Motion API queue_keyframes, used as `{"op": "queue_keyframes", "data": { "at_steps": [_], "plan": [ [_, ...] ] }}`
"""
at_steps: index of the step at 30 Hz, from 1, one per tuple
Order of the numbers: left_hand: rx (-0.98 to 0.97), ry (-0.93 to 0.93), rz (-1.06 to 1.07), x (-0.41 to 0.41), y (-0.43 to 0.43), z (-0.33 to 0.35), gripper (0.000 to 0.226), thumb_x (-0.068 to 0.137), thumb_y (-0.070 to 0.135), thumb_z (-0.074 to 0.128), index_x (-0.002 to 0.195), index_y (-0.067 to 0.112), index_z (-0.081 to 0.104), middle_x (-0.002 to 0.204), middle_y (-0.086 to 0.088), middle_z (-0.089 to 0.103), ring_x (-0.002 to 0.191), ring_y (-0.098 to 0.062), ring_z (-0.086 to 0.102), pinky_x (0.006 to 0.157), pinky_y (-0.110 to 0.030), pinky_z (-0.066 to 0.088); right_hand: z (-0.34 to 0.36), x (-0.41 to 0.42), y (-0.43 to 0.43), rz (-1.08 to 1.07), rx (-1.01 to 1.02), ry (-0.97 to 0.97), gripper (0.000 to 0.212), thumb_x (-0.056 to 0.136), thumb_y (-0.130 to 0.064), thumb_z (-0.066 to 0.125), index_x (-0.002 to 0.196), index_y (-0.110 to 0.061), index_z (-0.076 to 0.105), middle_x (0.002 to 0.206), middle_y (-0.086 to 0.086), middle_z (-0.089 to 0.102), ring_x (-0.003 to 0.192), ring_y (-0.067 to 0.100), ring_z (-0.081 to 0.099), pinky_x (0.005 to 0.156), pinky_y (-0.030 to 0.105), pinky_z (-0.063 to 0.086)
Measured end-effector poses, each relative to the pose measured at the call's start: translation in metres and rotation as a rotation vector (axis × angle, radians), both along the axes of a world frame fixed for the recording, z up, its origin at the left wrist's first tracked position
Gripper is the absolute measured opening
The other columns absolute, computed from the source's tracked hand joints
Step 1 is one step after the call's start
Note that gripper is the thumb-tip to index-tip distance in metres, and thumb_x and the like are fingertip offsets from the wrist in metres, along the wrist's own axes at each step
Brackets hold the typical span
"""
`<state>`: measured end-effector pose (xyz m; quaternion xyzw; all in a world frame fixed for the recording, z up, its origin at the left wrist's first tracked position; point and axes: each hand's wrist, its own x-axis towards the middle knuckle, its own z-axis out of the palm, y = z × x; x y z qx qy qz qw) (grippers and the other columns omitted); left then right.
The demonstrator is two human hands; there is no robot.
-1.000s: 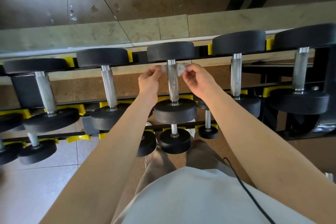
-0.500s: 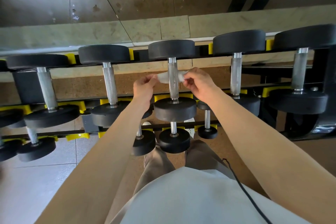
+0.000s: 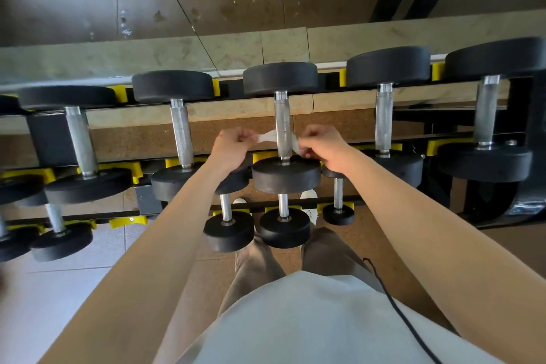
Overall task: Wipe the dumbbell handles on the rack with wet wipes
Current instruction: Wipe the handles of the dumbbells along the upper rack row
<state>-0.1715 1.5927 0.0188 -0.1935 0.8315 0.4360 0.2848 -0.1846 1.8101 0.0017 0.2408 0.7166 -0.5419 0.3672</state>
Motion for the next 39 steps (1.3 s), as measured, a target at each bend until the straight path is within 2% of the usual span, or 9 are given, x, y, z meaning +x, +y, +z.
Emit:
{"op": "queue_keyframes", "data": {
  "at_steps": [4,9,11,14,17,26,30,35,39],
  "plan": [
    [-0.059,0.004,-0.152,-0.004,0.0,-0.002,0.006,0.099,0.023,0.064,0.104,0.022,0.066,0.103,0.006,0.066,0.102,-0.013,0.062,0.085,-0.026,0.044,0.001,-0.002,0.007,0.155,0.143,0.049,0.018,0.079,0.003,0.068,0.077,-0.013,0.061,0.088,0.009,0.068,0.078,0.018,0.066,0.069,0.026,0.057],
    [-0.147,-0.045,-0.461,0.002,0.022,-0.007,0.02,0.1,0.023,0.062,0.118,0.016,0.069,0.123,-0.005,0.069,0.113,-0.02,0.064,0.095,-0.034,0.05,0.005,-0.003,0.032,0.283,0.271,0.09,0.019,0.079,0.004,0.07,0.075,-0.013,0.061,0.084,0.008,0.066,0.074,0.018,0.064,0.064,0.027,0.057],
    [-0.181,-0.065,-0.498,0.007,0.011,-0.003,0.017,0.1,0.024,0.061,0.114,0.022,0.07,0.123,-0.004,0.07,0.11,-0.02,0.065,0.092,-0.035,0.051,0.004,-0.002,0.022,0.386,0.278,0.107,0.016,0.082,-0.001,0.071,0.078,-0.013,0.062,0.087,0.008,0.066,0.078,0.02,0.065,0.072,0.032,0.059],
    [-0.2,-0.07,-0.496,0.009,-0.015,0.003,0.01,0.098,0.029,0.063,0.104,0.029,0.071,0.12,0.001,0.069,0.107,-0.018,0.062,0.095,-0.038,0.05,0.003,-0.001,0.002,0.532,0.299,0.167,0.011,0.087,-0.011,0.071,0.083,-0.017,0.062,0.092,0.005,0.065,0.087,0.018,0.064,0.08,0.031,0.054],
    [-0.108,-0.057,-0.424,0.008,-0.017,0.009,0.017,0.098,0.026,0.063,0.109,0.019,0.074,0.112,0.004,0.067,0.105,-0.015,0.06,0.092,-0.033,0.046,0.007,-0.003,-0.002,0.598,0.311,0.184,0.009,0.085,-0.013,0.072,0.083,-0.016,0.064,0.093,0.005,0.066,0.09,0.019,0.064,0.082,0.032,0.054],
    [-0.188,-0.086,-0.408,0.015,0.023,-0.001,0.017,0.097,0.03,0.062,0.091,0.018,0.071,0.091,-0.003,0.07,0.088,-0.021,0.066,0.072,-0.032,0.054,0.026,-0.01,0.021,0.756,0.358,0.152,0.01,0.078,-0.006,0.071,0.086,-0.012,0.068,0.094,0.006,0.066,0.088,0.019,0.063,0.068,0.025,0.049],
    [-0.02,-0.057,-0.287,0.023,0.016,0.027,0.016,0.094,0.02,0.066,0.105,0.013,0.076,0.107,0.002,0.071,0.101,-0.014,0.063,0.083,-0.027,0.047,0.017,0.001,0.0,0.702,0.29,0.275,0.005,0.087,-0.016,0.073,0.092,-0.015,0.071,0.096,0.002,0.069,0.092,0.017,0.064,0.069,0.022,0.045],
    [0.227,-0.012,0.049,0.041,0.025,0.055,0.015,0.1,0.018,0.055,0.094,0.009,0.064,0.109,-0.001,0.071,0.109,-0.02,0.062,0.101,-0.036,0.05,0.012,0.019,0.006,0.566,0.244,0.413,0.009,0.088,-0.013,0.072,0.096,-0.017,0.073,0.099,-0.001,0.071,0.091,0.011,0.064,0.089,0.031,0.055],
    [0.567,0.004,0.346,0.055,0.05,0.079,0.01,0.103,0.017,0.051,0.099,0.015,0.06,0.122,-0.015,0.068,0.118,-0.033,0.065,0.102,-0.041,0.053,0.042,0.044,0.029,0.247,-0.132,0.364,0.037,0.085,-0.004,0.073,0.119,-0.017,0.066,0.117,-0.005,0.07,0.11,0.008,0.064,0.097,0.028,0.051]
  ]
}}
